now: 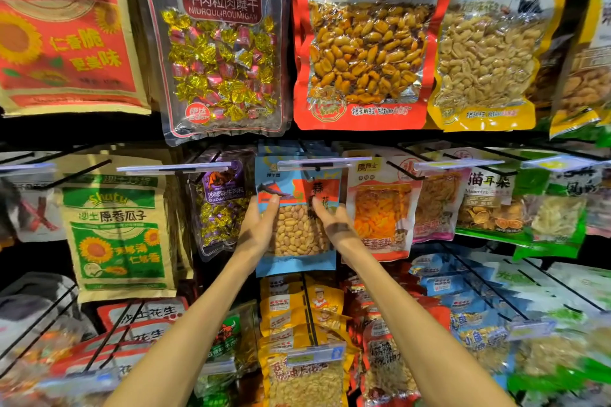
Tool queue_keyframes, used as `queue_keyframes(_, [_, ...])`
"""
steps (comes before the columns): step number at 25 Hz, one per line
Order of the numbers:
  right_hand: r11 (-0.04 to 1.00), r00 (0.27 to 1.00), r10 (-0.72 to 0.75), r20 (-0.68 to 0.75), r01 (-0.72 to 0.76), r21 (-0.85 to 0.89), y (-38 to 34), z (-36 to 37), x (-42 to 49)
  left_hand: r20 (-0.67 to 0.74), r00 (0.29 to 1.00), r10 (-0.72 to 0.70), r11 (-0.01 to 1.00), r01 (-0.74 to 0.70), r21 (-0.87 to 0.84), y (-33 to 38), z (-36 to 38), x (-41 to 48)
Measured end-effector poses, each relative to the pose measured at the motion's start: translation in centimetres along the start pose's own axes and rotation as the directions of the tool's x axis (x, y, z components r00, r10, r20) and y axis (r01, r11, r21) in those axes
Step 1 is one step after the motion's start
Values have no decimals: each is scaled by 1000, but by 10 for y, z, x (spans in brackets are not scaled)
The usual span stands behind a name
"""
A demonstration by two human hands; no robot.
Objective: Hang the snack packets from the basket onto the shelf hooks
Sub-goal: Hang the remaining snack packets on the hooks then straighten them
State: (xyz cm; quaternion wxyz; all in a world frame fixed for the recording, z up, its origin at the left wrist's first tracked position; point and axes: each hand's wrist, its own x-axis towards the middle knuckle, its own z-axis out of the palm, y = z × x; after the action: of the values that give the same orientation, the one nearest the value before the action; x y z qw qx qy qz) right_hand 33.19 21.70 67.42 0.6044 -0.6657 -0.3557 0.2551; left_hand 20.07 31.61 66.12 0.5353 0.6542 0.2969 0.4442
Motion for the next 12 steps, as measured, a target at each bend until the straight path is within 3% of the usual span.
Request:
queue_keyframes(2, [999,1000,-8,15,7,37,2,0,3,-16,1000,9,1000,-8,24,5,3,-2])
queue_keyframes(8, [992,999,-26,-18,24,-122,-7,3,7,-28,995,-96,992,98,79,12,2,13])
queue_keyframes(12, [973,990,111,-82,-125,-196,20,-2,10,18,994,-105,992,104,70,-14,-1,5])
